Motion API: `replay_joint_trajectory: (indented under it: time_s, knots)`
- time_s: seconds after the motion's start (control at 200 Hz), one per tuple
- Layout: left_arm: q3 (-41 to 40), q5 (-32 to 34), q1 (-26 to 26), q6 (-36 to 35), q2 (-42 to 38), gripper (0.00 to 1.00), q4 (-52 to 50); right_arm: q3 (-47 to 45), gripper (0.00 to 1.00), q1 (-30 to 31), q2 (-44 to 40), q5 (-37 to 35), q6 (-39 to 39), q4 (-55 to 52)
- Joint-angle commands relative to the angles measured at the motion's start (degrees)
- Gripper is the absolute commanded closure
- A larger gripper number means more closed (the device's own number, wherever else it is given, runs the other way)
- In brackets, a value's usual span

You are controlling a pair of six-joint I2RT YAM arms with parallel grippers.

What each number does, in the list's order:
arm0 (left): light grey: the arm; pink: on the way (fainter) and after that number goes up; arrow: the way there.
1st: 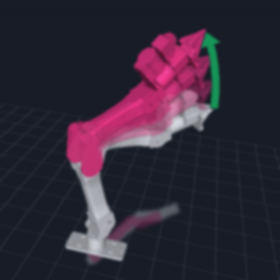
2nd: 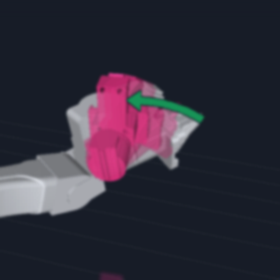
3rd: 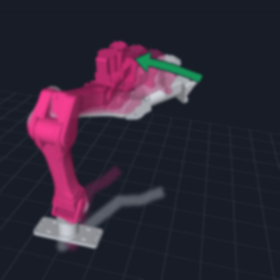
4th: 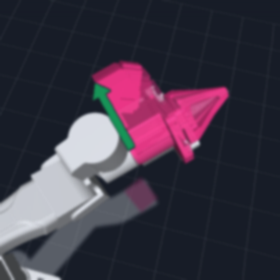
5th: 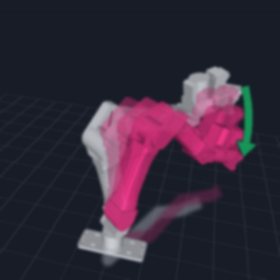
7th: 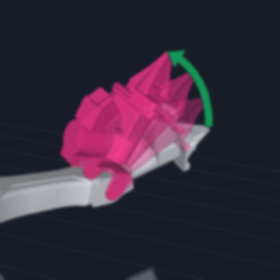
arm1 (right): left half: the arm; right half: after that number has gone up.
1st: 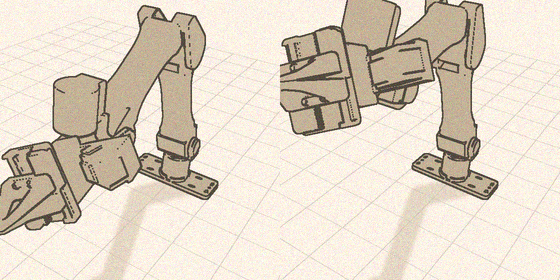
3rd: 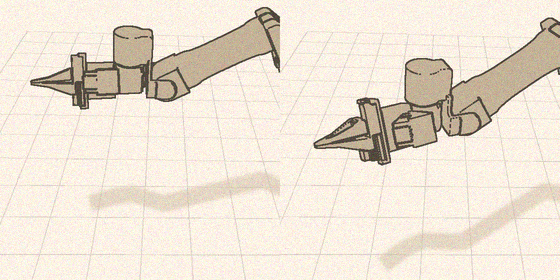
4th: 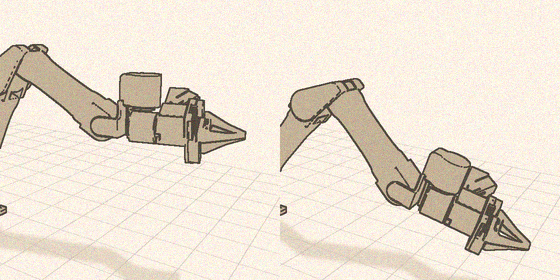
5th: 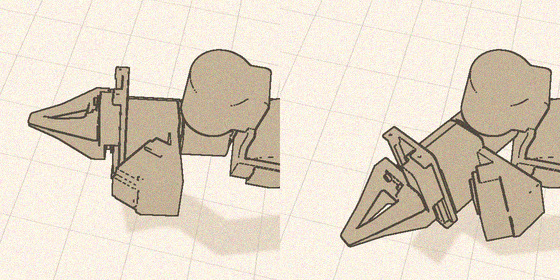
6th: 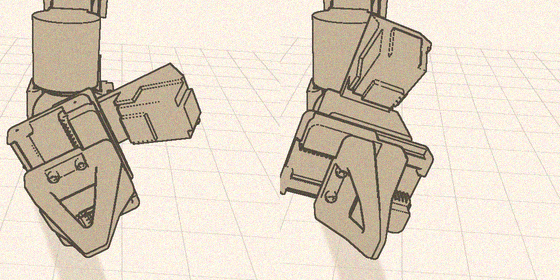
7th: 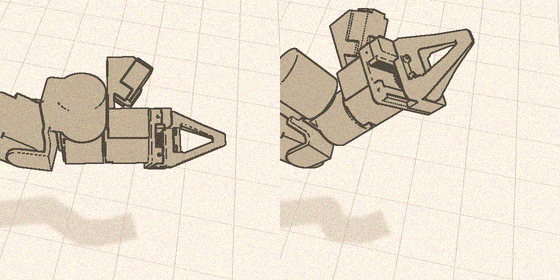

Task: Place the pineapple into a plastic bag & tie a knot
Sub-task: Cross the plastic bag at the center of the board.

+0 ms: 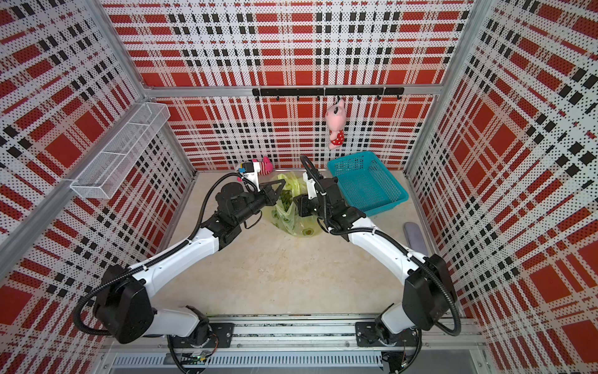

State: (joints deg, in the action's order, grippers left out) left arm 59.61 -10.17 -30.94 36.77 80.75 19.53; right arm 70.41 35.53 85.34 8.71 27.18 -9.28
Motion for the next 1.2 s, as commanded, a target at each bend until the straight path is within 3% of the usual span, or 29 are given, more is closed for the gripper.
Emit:
replay_joint_trajectory:
  time_s: [0.0,0.03,0.361,0.701,1.047,1.193]
  knots:
    - [1.1,-0.9,0.4,-1.1,-0.2,1.0,-0.6,1.8,0.95,0.4,-0.5,-1.6,-2.0,-1.8]
    - [1.2,-1.0,0.4,-1.2,-0.3,1.0,-0.6,1.9,1.0,0.5,-0.4,-0.9,-2.1,-1.7]
    - [1.7,-1.8,0.3,-0.8,-0.5,1.0,-0.1,-0.9,1.0,2.4,1.9,10.9,7.3,15.1]
    - [-0.4,-1.1,0.4,0.6,-3.2,1.0,0.5,-6.3,1.0,1.8,8.9,-3.4,7.9,36.0]
    - [-3.5,-0.9,0.4,1.7,-5.2,1.0,0.4,-8.5,1.0,0.7,10.8,-15.9,5.0,48.4]
    - [-4.2,-0.9,0.4,1.7,-5.3,1.0,0.2,-8.5,1.0,0.1,10.6,-11.7,4.9,49.6]
